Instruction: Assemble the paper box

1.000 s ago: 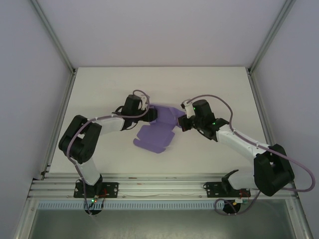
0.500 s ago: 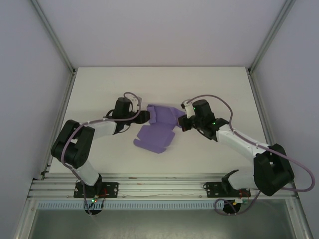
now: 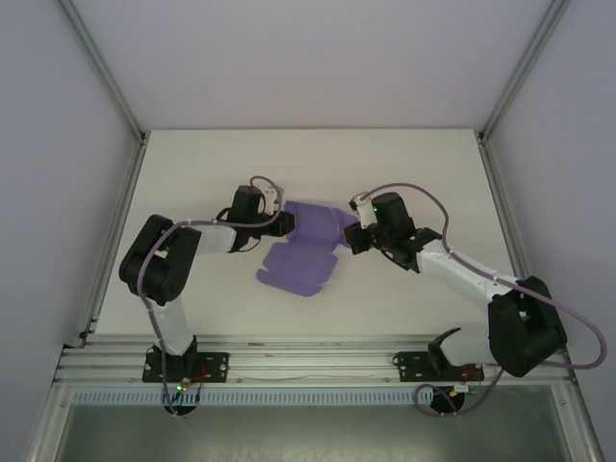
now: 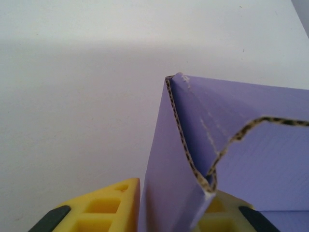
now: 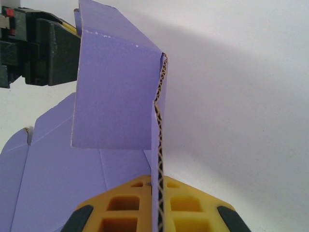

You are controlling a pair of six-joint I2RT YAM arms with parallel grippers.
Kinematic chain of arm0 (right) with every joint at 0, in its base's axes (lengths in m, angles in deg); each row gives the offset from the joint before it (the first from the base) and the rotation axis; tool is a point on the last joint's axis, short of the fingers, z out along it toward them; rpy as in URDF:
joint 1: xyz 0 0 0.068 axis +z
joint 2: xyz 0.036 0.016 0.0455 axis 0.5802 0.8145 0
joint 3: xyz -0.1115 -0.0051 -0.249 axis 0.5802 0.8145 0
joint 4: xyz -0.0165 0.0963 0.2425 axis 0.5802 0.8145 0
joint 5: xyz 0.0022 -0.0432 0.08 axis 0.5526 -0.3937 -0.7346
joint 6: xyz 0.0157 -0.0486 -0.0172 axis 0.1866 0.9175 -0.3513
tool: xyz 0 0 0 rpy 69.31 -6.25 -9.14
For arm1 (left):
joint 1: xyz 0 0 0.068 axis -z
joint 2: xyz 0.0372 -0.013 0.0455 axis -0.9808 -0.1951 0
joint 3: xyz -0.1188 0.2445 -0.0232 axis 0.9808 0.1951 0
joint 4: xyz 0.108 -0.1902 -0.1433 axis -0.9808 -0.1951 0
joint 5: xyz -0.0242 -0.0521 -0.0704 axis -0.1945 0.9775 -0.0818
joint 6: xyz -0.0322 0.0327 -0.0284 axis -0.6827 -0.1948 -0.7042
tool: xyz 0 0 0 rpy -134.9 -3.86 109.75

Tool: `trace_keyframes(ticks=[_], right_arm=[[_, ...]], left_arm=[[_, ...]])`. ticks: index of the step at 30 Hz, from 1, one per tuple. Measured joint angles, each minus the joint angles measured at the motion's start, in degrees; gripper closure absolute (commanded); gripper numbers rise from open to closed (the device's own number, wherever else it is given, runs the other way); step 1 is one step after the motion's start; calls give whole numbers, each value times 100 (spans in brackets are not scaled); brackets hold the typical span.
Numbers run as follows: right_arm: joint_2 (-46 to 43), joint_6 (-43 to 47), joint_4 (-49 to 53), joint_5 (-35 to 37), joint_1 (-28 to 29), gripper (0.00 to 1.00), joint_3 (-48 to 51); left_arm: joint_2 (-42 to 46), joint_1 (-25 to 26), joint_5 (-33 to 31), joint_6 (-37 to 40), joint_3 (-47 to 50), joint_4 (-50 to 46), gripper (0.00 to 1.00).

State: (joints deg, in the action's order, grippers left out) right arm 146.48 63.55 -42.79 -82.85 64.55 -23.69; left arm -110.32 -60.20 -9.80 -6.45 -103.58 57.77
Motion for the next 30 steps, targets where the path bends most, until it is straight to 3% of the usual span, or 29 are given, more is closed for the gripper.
trace_keyframes(ticks=[3, 7, 14, 25, 30], right_arm=[[24, 0, -9, -2, 0, 100, -2], [37, 0, -15, 2, -26, 100, -17], [37, 0, -72, 4, -42, 100, -42], [7, -46, -127, 184, -39, 100, -42], [7, -85, -136, 201, -35, 100, -39]], left_arm=[[-120, 153, -295, 46, -216, -116, 81], [-201, 321, -745, 105, -398, -223, 97], [-393, 527, -1447, 166, -804, -503, 98], [-588, 1117, -3381, -284, -1523, -1576, 100], [-597, 1211, -3650, -391, -1593, -1779, 100]])
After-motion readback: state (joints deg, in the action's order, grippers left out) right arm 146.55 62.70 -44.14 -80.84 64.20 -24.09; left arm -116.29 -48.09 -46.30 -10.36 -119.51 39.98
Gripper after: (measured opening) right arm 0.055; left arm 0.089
